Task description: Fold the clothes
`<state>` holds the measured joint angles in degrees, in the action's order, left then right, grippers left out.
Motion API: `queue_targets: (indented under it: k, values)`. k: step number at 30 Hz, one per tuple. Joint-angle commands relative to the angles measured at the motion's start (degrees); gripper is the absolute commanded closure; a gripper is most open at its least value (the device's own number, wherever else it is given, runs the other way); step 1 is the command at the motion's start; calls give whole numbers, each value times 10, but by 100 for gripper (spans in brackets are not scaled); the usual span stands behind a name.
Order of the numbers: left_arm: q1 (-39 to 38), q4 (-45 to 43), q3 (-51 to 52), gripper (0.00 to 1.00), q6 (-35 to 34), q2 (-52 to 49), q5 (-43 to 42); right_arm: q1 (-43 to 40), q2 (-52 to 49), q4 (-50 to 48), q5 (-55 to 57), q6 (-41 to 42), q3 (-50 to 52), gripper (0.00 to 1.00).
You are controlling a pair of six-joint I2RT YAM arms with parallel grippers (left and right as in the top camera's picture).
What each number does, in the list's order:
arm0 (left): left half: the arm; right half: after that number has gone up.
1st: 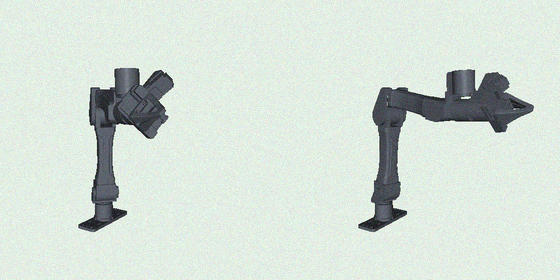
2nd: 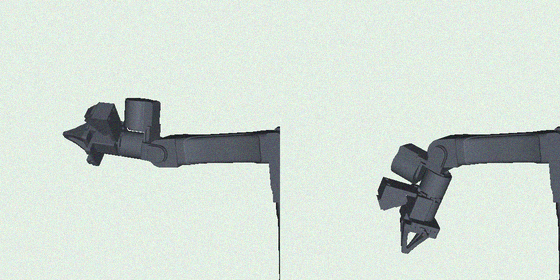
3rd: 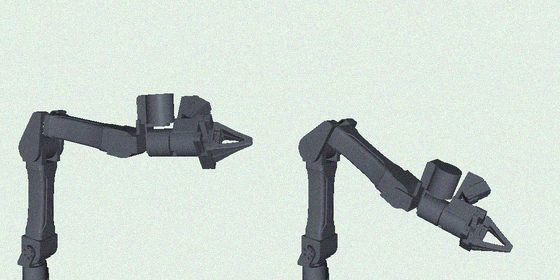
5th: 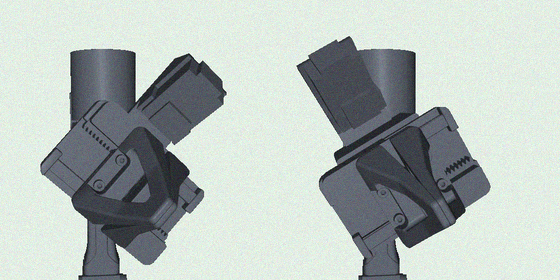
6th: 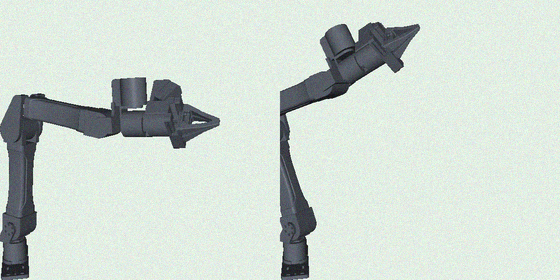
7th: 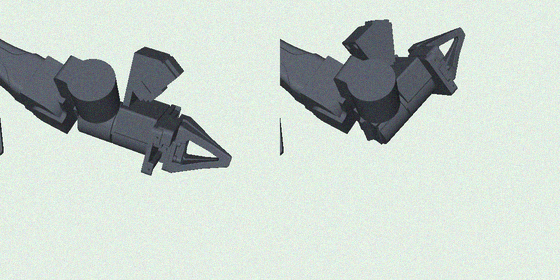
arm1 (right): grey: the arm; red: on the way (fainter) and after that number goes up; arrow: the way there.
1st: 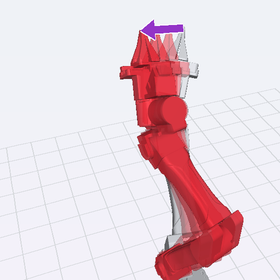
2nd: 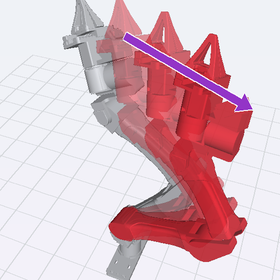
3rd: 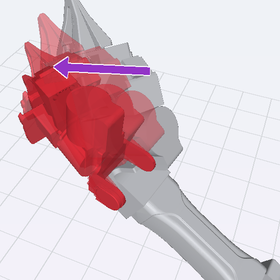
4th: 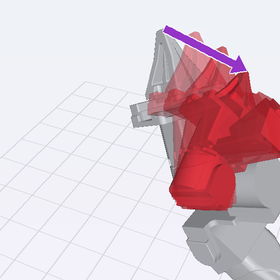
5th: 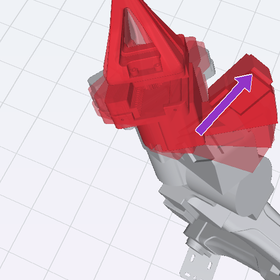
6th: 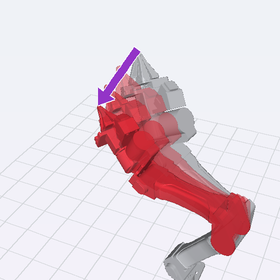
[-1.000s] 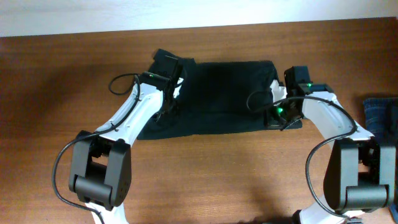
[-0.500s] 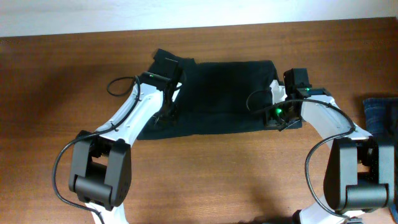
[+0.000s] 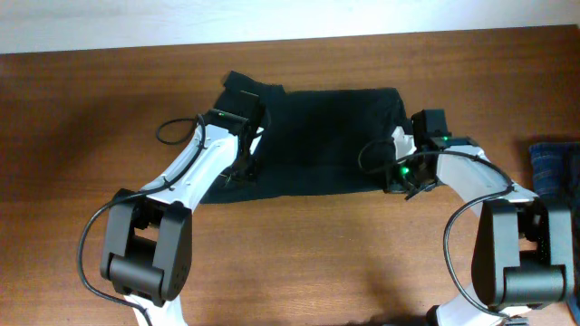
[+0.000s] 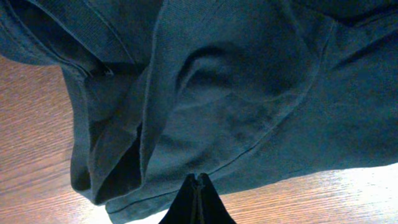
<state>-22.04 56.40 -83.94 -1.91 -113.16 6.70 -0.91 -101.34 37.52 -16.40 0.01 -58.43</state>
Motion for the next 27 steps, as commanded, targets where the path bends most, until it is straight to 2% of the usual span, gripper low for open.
queue_targets:
  k: [1,16,21,27]
  values:
    - [1,0,4,92,-2,-4,7,6,-3,-32,5,2,24,96]
    - [1,0,4,89,-2,-4,7,6,-4,-137,8,3,39,96]
    - [1,0,4,72,-2,-4,7,6,-4,-159,17,4,39,96]
    - [1,0,4,66,-2,-4,7,6,-4,-198,53,5,39,96]
